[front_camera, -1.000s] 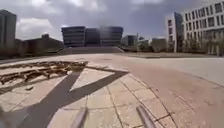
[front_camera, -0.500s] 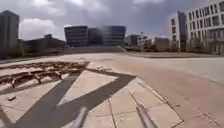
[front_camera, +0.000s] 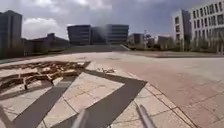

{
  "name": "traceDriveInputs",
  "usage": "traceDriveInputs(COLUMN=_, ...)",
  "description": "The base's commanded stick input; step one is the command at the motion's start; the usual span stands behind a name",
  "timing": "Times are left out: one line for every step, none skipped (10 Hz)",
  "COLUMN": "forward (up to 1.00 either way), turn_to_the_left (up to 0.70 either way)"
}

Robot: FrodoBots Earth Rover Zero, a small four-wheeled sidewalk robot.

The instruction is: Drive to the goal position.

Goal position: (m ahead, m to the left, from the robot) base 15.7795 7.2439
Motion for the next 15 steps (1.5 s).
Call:
traceDriveInputs(forward=1.0, turn_to_the_left=-0.36)
traceDriveInputs(forward=1.0, turn_to_the_left=-0.36)
traceDriveInputs(forward=1.0, turn_to_the_left=-0.36)
traceDriveInputs(forward=1.0, turn_to_the_left=-0.36)
traceDriveInputs(forward=1.0, turn_to_the_left=-0.36)
traceDriveInputs(forward=1.0, turn_to_the_left=-0.36)
traceDriveInputs(forward=1.0, turn_to_the_left=-0.36)
traceDriveInputs(forward=1.0, turn_to_the_left=-0.36)
traceDriveInputs(forward=1.0, turn_to_the_left=-0.36)
traceDriveInputs(forward=1.0, turn_to_the_left=-0.36)
traceDriveInputs(forward=1.0, turn_to_the_left=-0.36)
traceDriveInputs(forward=1.0, turn_to_the_left=-0.36)
traceDriveInputs(forward=1.0, turn_to_the_left=-0.36)
traceDriveInputs(forward=1.0, turn_to_the_left=-0.36)
traceDriveInputs(forward=1.0, turn_to_the_left=-0.36)
